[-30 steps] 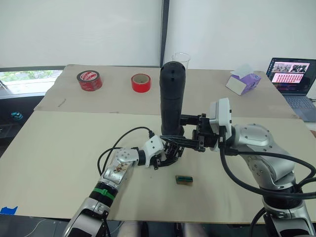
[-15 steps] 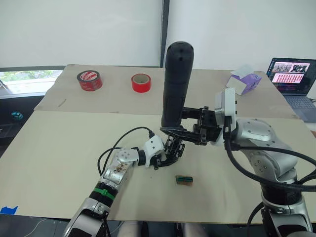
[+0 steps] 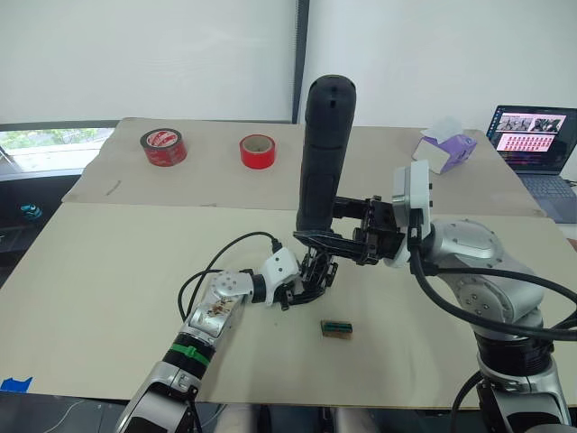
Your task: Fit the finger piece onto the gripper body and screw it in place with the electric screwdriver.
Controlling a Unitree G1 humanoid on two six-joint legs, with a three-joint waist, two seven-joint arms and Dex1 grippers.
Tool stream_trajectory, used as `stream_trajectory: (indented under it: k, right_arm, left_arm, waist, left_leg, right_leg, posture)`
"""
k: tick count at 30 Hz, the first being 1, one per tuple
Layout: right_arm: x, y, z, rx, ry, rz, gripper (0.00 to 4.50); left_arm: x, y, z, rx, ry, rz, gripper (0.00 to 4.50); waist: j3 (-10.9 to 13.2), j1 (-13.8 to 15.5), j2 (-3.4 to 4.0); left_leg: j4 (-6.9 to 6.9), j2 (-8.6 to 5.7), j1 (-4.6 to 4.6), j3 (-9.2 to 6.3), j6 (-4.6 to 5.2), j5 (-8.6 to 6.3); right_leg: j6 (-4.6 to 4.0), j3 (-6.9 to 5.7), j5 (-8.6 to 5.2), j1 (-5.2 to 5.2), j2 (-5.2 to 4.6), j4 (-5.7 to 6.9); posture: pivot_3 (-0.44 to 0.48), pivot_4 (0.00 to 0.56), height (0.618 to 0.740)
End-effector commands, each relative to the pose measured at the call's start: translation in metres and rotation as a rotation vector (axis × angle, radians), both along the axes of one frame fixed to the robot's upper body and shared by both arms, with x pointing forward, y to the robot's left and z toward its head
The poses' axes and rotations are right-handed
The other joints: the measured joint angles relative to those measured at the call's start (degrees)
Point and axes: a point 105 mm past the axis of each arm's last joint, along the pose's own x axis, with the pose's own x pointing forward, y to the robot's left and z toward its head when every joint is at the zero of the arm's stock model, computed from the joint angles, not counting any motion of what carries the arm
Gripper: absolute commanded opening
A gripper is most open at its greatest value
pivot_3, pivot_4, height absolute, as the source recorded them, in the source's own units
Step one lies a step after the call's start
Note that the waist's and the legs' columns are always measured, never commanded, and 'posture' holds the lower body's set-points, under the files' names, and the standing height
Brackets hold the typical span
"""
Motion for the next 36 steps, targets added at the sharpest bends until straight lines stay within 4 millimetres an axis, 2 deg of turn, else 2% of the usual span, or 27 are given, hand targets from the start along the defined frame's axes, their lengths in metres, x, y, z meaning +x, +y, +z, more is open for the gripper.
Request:
stream_trajectory:
  k: [1,27,32,36]
  right_arm:
    - [-0.005,0.000,0.006,0.018,-0.027,0.005,1.93]
    - [-0.003,-0.002,-0.007,0.025,-0.011,-0.015,1.93]
    - [-0.002,-0.002,-0.002,0.031,-0.023,-0.012,1.93]
    - [-0.006,-0.002,0.010,0.061,-0.032,0.016,1.93]
  left_arm:
    - [-0.011,0.004,-0.028,0.065,0.103,-0.008,2.29]
    - [-0.011,0.005,-0.028,0.069,0.106,-0.008,2.29]
    - [-0.011,0.005,-0.028,0.070,0.106,-0.007,2.29]
    - [-0.011,0.005,-0.028,0.070,0.106,-0.006,2.29]
  waist:
    - [0.00,0.00,0.00]
    - [0.00,-0.02,0.00]
    - [0.00,-0.01,0.00]
    - [0.00,-0.02,0.00]
  left_leg:
    - [0.00,0.00,0.00,0.00,0.00,0.00]
    - [-0.02,0.00,0.00,0.00,0.00,0.00]
    - [-0.03,0.00,0.00,0.00,0.00,0.00]
    - [-0.02,0.00,0.00,0.00,0.00,0.00]
  right_leg:
    - [0.00,0.00,0.00,0.00,0.00,0.00]
    - [0.00,-0.01,0.00,0.00,0.01,-0.02]
    - [0.00,-0.01,0.00,-0.01,0.01,-0.01]
    - [0.00,0.00,0.00,-0.01,0.01,-0.01]
  posture:
    - [0.000,0.150,0.740]
    - [0.000,0.150,0.740]
    - [0.000,0.150,0.740]
    - [0.000,0.150,0.740]
